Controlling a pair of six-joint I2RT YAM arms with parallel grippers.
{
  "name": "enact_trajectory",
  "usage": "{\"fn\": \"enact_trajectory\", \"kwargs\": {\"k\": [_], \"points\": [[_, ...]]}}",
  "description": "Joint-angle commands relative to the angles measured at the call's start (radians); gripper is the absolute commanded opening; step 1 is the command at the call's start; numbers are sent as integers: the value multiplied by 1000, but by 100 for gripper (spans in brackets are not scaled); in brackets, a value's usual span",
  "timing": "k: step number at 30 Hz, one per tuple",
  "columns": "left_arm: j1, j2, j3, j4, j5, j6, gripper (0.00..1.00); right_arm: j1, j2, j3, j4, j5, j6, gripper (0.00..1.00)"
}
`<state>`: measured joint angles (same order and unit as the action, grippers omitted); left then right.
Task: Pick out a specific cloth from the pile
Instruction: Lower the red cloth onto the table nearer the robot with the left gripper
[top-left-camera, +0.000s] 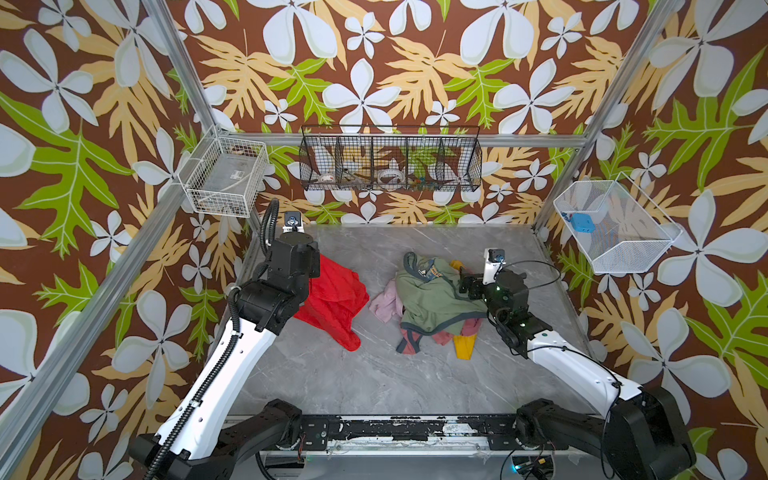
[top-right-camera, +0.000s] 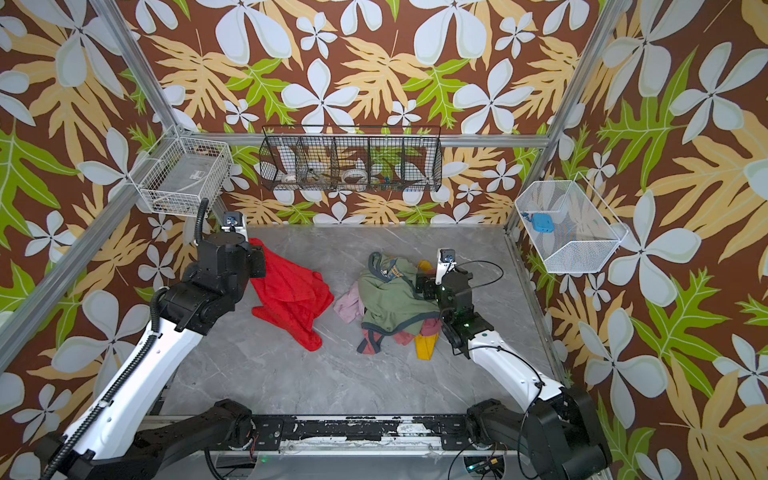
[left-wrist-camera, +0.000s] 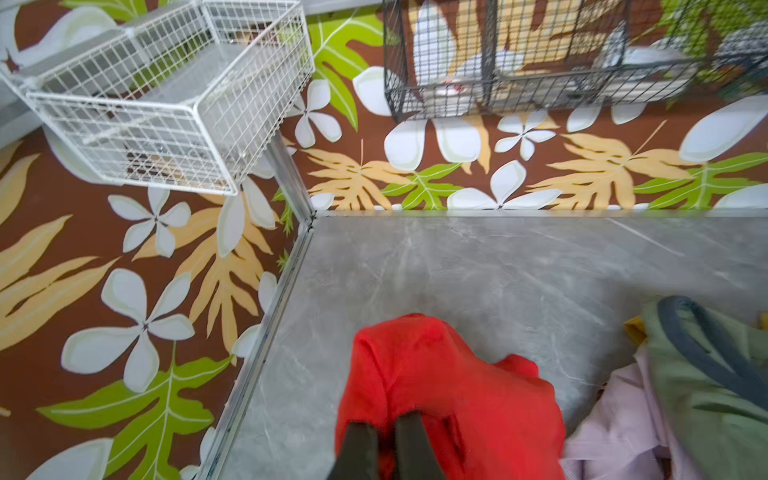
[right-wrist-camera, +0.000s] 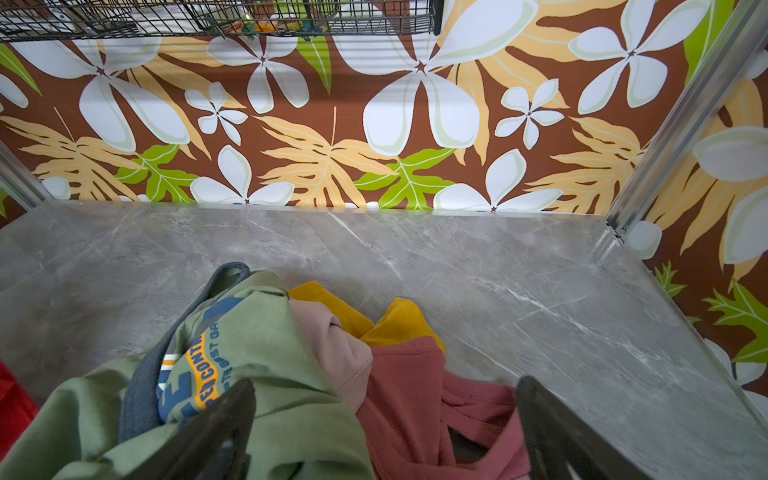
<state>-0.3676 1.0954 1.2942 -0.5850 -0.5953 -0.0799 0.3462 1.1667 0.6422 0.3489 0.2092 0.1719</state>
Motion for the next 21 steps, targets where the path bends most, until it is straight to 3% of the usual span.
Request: {"fn": "enact_trajectory", "kwargs": {"k": [1,7,14,21], "points": [[27,-14,-26,39,-98,-42,0,2,-5,9,-5,-2,-1,97],[68,-30,-82,13,-233,-72,0,2,-5,13,-9,-14,-1,98],[68,41,-96,37,-146,-52,0,3,0,27,-13,-22,-3,100],[1,143,-117,25,5,-227,0,3,-1,32,-14,-19,8,100]]}}
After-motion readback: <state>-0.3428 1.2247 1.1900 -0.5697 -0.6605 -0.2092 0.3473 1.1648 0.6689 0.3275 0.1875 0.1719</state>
